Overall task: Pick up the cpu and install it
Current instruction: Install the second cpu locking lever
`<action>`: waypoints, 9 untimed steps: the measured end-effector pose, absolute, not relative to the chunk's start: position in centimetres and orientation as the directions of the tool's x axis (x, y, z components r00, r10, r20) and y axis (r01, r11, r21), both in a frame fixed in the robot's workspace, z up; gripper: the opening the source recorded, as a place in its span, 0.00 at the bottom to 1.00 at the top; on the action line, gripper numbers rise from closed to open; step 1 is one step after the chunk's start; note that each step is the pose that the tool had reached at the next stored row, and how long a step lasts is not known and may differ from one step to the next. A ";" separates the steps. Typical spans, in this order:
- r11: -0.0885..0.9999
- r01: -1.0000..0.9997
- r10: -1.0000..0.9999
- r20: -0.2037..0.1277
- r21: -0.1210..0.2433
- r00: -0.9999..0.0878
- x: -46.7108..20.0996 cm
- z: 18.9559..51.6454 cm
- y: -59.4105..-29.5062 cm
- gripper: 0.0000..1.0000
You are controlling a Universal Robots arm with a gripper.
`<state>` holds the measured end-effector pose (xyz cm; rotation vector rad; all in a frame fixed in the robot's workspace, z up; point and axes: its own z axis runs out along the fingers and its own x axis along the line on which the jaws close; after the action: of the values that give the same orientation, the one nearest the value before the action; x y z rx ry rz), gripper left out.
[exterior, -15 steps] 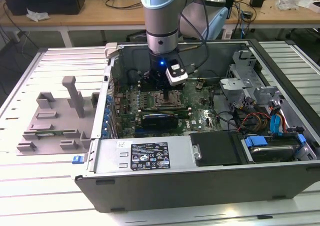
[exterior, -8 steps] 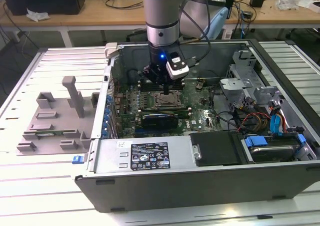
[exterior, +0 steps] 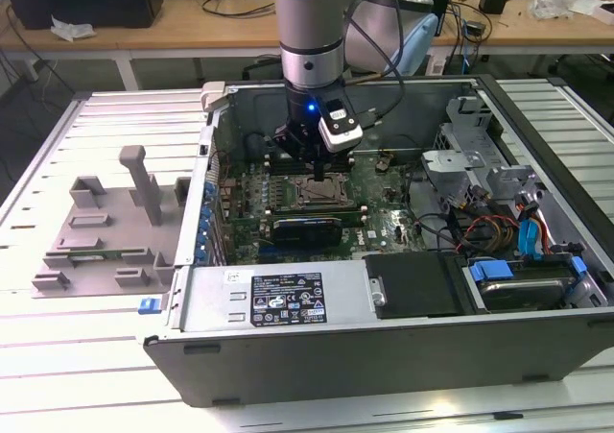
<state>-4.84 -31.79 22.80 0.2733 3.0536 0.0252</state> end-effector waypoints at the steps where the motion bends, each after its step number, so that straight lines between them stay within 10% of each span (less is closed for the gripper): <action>1: 0.984 0.177 0.178 -0.074 0.023 -0.981 -4.8 22.8 -31.8 0.11; 9: 0.984 0.177 0.178 -0.074 0.023 -0.981 -4.8 22.8 -31.8 0.11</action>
<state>-4.84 -31.79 22.80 0.2733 3.0536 0.0250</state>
